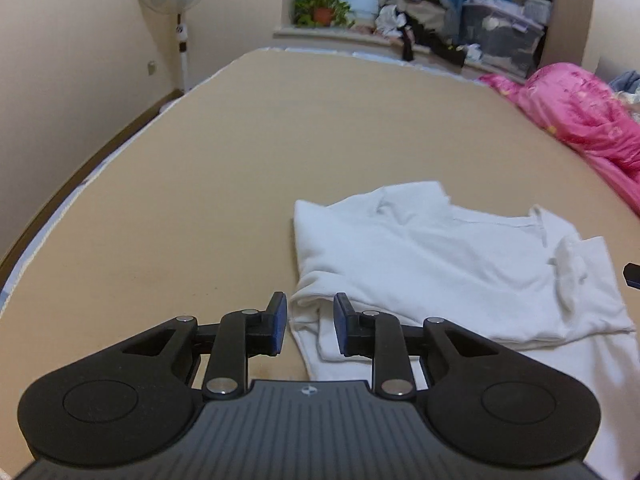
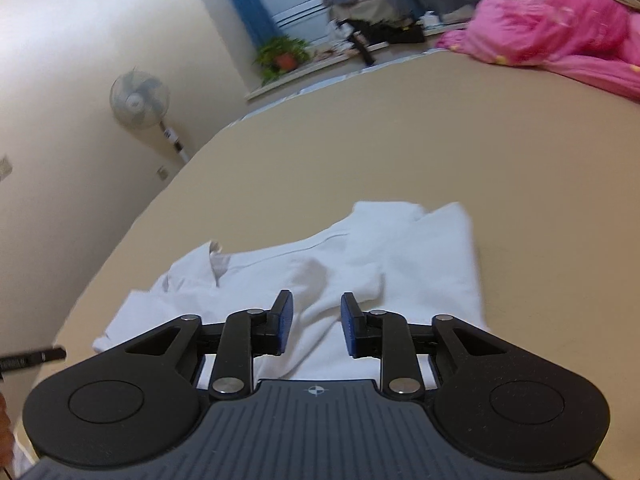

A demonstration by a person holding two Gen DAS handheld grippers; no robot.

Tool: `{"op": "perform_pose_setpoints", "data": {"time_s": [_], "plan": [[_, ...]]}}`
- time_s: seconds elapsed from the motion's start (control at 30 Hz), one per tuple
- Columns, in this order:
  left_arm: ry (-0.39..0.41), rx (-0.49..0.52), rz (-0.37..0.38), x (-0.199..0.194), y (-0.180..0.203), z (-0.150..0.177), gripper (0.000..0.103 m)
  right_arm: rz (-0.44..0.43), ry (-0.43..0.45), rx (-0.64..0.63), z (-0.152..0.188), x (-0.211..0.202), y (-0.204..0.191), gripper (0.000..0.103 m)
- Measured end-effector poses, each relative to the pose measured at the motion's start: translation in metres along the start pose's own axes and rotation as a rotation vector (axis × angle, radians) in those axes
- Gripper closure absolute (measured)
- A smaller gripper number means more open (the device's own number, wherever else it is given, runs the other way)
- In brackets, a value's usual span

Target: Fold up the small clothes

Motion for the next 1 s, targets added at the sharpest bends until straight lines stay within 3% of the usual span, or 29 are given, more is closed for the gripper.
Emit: {"op": "perform_pose_setpoints", "data": {"time_s": [0.13, 0.2, 0.27, 0.43, 0.57, 0.63, 0.67, 0.7, 0.73, 0.77, 0.83, 0.87, 0.93, 1.0], "plan": [[-0.054, -0.067, 0.033, 0.023, -0.002, -0.009, 0.072, 0.022, -0.059, -0.048, 0.002, 0.039, -0.006, 0.068], [-0.076, -0.1, 0.045, 0.03, -0.006, -0.012, 0.054, 0.057, -0.093, -0.08, 0.005, 0.06, -0.008, 0.068], [-0.087, -0.124, 0.048, 0.043, -0.005, -0.012, 0.048, 0.083, -0.123, -0.101, 0.009, 0.077, -0.009, 0.068], [-0.171, -0.168, 0.061, 0.079, 0.009, -0.003, 0.049, 0.117, -0.137, -0.128, 0.006, 0.097, -0.011, 0.071], [-0.223, -0.228, 0.062, 0.092, 0.006, -0.001, 0.049, 0.077, -0.103, -0.11, -0.011, 0.094, -0.019, 0.075], [-0.231, -0.247, 0.064, 0.091, 0.004, -0.002, 0.049, 0.069, -0.084, -0.075, -0.017, 0.094, -0.024, 0.068], [-0.229, -0.246, 0.064, 0.089, 0.004, -0.002, 0.049, 0.075, -0.088, -0.063, -0.018, 0.097, -0.026, 0.052], [-0.223, -0.239, 0.064, 0.088, 0.004, -0.002, 0.049, 0.088, -0.106, -0.062, -0.016, 0.103, -0.029, 0.043], [-0.218, -0.229, 0.063, 0.087, 0.005, -0.002, 0.049, 0.102, -0.132, -0.078, -0.014, 0.11, -0.031, 0.043], [-0.217, -0.222, 0.063, 0.088, 0.006, -0.001, 0.049, 0.143, -0.172, -0.112, -0.01, 0.119, -0.033, 0.046], [-0.226, -0.218, 0.059, 0.091, 0.006, 0.0, 0.049, 0.267, -0.248, -0.149, -0.005, 0.134, -0.028, 0.071], [-0.235, -0.227, 0.061, 0.092, 0.004, 0.001, 0.049, 0.272, -0.24, -0.121, -0.008, 0.132, -0.025, 0.096], [-0.252, -0.253, 0.068, 0.094, 0.0, 0.002, 0.049, 0.242, -0.144, -0.064, -0.027, 0.113, -0.025, 0.099], [-0.267, -0.246, 0.066, 0.095, -0.001, 0.003, 0.05, 0.199, 0.043, -0.068, -0.053, 0.072, -0.033, 0.099]]}}
Point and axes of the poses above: each gripper's, at about its wrist camera, not at the fingertips, and x roughly the way its jaws point, y to its right, z to its underside, the point moved 4 cm from there along x, roughly the way its jaws point, and after that the axes turned 15 degrees about -z, right-handed, at the moved point
